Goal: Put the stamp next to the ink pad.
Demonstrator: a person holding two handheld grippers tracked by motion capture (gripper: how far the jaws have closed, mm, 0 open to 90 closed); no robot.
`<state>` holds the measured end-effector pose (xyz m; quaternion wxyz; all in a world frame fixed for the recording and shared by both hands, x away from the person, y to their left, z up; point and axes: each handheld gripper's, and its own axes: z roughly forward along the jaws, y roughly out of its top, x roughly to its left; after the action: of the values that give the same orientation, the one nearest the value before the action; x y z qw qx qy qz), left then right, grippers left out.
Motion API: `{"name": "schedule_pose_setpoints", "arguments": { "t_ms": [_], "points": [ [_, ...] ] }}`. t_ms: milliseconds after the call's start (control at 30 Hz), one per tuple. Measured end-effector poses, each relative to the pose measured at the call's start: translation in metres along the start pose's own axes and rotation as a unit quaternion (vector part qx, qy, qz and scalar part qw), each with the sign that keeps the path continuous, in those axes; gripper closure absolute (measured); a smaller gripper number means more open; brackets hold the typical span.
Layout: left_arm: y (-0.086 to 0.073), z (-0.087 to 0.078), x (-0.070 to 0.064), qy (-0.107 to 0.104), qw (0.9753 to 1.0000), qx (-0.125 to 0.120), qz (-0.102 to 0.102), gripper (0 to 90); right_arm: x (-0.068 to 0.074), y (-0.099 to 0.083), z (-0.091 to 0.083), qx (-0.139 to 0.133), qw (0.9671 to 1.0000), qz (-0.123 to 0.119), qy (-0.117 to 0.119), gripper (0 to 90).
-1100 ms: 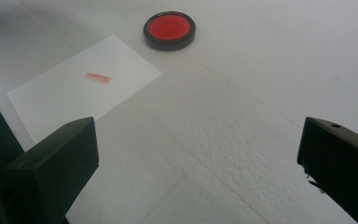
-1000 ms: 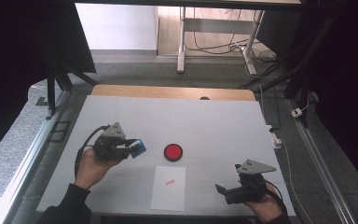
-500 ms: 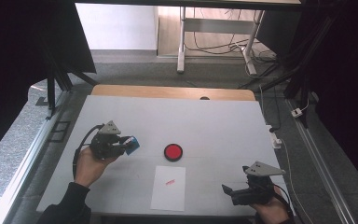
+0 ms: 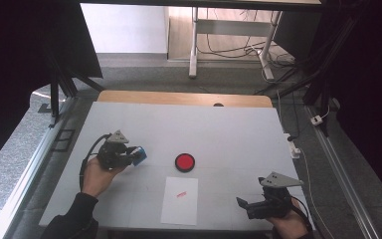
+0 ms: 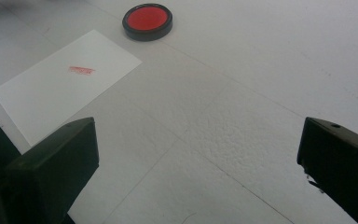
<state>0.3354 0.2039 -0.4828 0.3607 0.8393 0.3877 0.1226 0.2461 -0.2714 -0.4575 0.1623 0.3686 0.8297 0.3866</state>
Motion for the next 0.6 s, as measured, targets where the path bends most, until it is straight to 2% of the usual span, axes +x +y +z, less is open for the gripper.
{"name": "schedule_pose_setpoints", "arguments": {
  "t_ms": [300, 467, 600],
  "points": [
    [-0.005, 0.012, 0.000, -0.006, 0.9996, 0.024, 0.010, 69.4, 0.000, 0.000, 0.001, 0.002, 1.0000, -0.002, 0.003, 0.0],
    [-0.007, 0.018, 0.002, -0.013, 0.9992, 0.036, 0.009, 69.3, 0.001, 0.000, 0.001, 0.003, 1.0000, -0.002, 0.003, 0.0],
    [-0.008, 0.021, 0.003, -0.011, 0.9988, 0.045, 0.017, 69.2, 0.001, 0.000, 0.001, 0.003, 1.0000, -0.001, 0.002, 0.0]
  ]
}}
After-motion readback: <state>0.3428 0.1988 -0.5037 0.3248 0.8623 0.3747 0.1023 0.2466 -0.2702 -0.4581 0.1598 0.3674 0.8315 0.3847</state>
